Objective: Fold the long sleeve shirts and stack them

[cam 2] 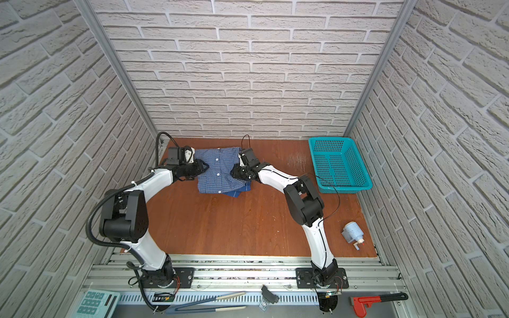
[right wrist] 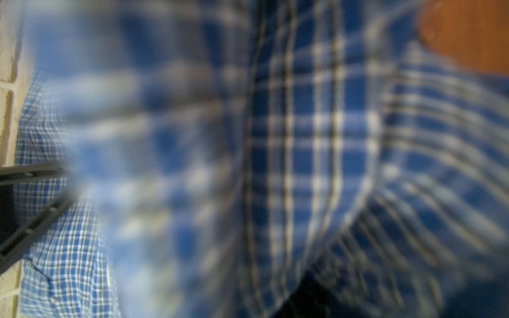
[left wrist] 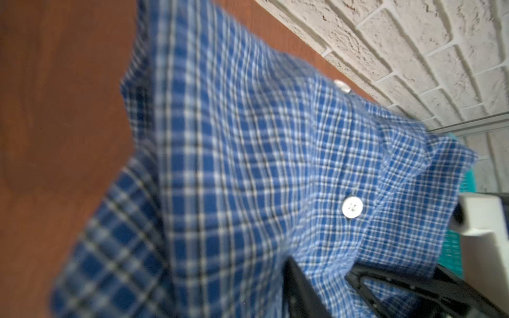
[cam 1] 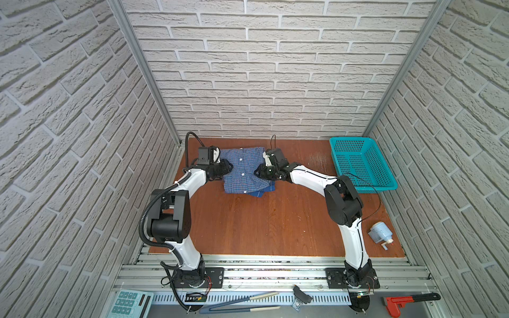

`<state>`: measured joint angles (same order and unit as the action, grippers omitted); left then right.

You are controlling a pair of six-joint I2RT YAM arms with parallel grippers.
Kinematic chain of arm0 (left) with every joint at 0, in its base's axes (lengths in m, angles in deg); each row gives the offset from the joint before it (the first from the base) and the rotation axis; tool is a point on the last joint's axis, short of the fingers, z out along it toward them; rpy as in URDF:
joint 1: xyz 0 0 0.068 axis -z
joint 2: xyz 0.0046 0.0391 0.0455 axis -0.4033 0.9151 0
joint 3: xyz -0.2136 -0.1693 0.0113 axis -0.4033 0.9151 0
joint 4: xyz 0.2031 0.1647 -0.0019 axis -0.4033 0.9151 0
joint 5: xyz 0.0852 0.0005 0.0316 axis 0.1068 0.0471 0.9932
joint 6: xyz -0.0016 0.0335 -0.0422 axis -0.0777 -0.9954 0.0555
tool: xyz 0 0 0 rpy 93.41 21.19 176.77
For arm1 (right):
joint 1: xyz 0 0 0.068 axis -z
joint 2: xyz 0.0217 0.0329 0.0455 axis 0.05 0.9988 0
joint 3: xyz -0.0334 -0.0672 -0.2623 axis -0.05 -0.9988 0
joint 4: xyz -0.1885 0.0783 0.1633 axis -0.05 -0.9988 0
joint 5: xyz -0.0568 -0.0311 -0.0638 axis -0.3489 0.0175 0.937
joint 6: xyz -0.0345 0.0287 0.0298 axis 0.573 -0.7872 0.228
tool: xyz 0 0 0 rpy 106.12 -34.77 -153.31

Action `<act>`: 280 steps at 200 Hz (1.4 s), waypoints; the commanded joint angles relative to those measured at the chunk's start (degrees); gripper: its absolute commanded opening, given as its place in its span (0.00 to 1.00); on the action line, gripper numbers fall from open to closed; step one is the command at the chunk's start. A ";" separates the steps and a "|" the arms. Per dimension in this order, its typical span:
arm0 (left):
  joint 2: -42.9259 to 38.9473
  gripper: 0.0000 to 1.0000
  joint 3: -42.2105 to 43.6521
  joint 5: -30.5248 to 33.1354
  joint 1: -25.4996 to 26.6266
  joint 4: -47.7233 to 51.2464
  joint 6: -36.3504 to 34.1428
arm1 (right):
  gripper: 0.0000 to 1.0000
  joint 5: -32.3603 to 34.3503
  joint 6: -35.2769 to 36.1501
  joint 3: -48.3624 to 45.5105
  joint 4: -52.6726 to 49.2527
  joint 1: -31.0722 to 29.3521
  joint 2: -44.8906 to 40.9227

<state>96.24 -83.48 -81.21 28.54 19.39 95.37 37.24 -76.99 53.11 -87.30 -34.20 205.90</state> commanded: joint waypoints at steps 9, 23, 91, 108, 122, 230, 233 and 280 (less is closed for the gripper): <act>-6.34 0.87 -14.16 11.49 -0.39 12.31 -5.77 | 0.45 7.19 3.86 1.68 -5.28 0.82 -10.85; -9.55 0.94 -15.88 14.22 0.54 14.86 -5.13 | 0.51 10.49 5.08 1.47 -7.62 0.92 -14.13; -20.18 0.98 8.00 35.57 32.56 1.87 13.42 | 0.66 19.69 3.98 -31.34 -9.03 4.79 -41.65; -13.63 0.98 5.94 39.00 33.38 2.29 14.19 | 0.66 18.93 3.65 -40.57 -7.93 5.91 -48.13; -8.12 0.98 1.12 42.79 33.24 3.54 12.89 | 0.66 19.41 3.93 -45.62 -8.56 6.13 -52.12; 15.33 0.97 -11.33 39.16 17.26 0.29 -1.50 | 0.67 23.87 5.03 -52.14 -13.92 6.79 -60.71; 15.69 0.97 -11.60 38.92 16.59 0.07 -2.65 | 0.67 24.05 5.11 -52.02 -14.09 6.85 -60.65; 21.35 0.98 -19.56 36.42 9.49 -2.67 -16.66 | 0.68 24.79 5.12 -51.93 -13.34 9.10 -60.36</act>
<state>114.27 -99.59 -45.34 40.62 18.63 89.27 60.30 -72.42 0.37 -101.02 -26.24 145.35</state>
